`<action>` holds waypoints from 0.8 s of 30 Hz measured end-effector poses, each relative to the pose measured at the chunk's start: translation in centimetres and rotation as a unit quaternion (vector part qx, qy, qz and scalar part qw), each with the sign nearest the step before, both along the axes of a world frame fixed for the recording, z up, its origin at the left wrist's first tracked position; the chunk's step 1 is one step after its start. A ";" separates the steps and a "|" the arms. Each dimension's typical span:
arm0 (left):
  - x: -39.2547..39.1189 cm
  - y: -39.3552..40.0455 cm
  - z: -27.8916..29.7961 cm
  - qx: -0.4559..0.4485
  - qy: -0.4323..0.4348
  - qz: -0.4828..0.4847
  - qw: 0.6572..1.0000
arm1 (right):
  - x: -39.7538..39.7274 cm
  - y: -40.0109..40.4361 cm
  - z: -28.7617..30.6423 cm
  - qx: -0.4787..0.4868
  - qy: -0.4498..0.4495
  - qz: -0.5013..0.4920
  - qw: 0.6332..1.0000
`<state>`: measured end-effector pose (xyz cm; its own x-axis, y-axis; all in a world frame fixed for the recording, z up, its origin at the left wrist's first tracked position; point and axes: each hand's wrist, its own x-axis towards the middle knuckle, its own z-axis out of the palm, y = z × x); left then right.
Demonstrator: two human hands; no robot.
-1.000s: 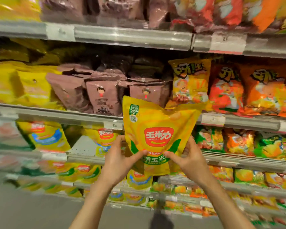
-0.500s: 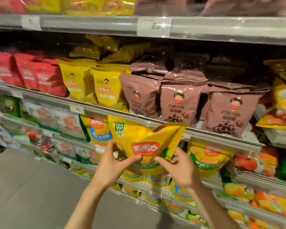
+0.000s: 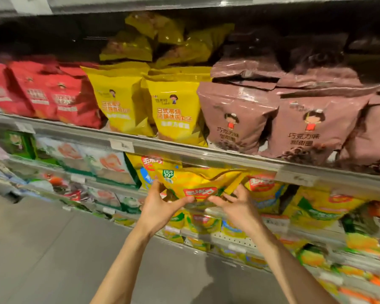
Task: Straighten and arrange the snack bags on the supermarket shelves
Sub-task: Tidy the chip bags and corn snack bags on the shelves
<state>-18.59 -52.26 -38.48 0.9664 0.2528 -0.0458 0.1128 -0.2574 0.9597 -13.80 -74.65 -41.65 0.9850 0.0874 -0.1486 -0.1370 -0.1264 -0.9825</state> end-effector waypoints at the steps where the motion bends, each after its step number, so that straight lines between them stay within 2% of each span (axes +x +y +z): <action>1: 0.7 0.3 -0.3 -0.004 -0.001 -0.013 1.000 | 0.1 0.3 -0.2 -0.009 0.005 -0.003 1.000; 4: 2.7 1.0 -1.2 -0.015 -0.003 -0.037 0.999 | 0.4 0.9 -0.9 -0.051 -0.028 -0.016 0.998; 11: 6.4 1.6 -4.4 -0.044 0.026 -0.088 0.995 | 1.1 2.4 -1.7 -0.072 -0.044 -0.053 0.995; 19: 8.8 1.9 -5.3 -0.030 0.030 -0.116 0.992 | 1.7 3.3 -1.5 -0.066 0.007 -0.077 0.995; 24: 9.1 1.7 -5.9 -0.045 0.031 -0.135 0.989 | 1.9 3.3 -1.9 -0.087 -0.004 -0.075 0.993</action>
<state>-9.52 -50.60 -44.34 0.9928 -0.0211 -0.1176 0.1110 -0.2005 0.9734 -11.92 -71.39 -43.53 0.9862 -0.0861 -0.1417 -0.1601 -0.2734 -0.9485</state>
